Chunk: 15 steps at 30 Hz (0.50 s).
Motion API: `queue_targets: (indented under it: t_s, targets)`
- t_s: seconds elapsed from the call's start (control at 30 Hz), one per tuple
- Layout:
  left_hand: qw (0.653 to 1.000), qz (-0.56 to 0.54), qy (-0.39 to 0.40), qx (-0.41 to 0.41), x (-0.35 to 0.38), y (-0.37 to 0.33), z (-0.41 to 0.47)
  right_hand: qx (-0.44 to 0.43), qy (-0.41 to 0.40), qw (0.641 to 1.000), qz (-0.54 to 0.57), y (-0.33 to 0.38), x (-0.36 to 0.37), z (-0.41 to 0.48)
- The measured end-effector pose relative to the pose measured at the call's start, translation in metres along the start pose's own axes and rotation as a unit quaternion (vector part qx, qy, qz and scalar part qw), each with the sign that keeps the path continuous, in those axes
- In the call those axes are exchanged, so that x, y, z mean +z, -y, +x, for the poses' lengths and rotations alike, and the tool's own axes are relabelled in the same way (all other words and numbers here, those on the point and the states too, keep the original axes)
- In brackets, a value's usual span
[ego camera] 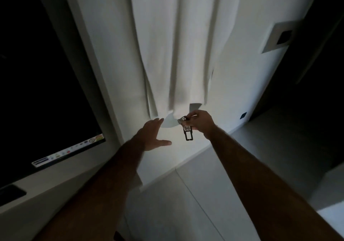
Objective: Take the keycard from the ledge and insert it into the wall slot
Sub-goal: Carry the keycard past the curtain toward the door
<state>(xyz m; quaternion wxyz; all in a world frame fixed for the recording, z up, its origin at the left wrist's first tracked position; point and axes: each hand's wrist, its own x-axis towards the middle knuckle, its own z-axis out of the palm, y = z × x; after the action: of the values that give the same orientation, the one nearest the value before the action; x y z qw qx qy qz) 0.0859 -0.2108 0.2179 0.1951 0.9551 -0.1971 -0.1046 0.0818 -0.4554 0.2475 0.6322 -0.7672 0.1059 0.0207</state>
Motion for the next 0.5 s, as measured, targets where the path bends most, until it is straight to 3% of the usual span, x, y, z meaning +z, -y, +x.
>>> queue_targets:
  t_s: [0.5]
  targets:
    - [0.982, 0.038, -0.107, 0.148, -0.074, -0.199, 0.077, -0.119, -0.076, 0.99, 0.022, 0.095, -0.205, -0.031]
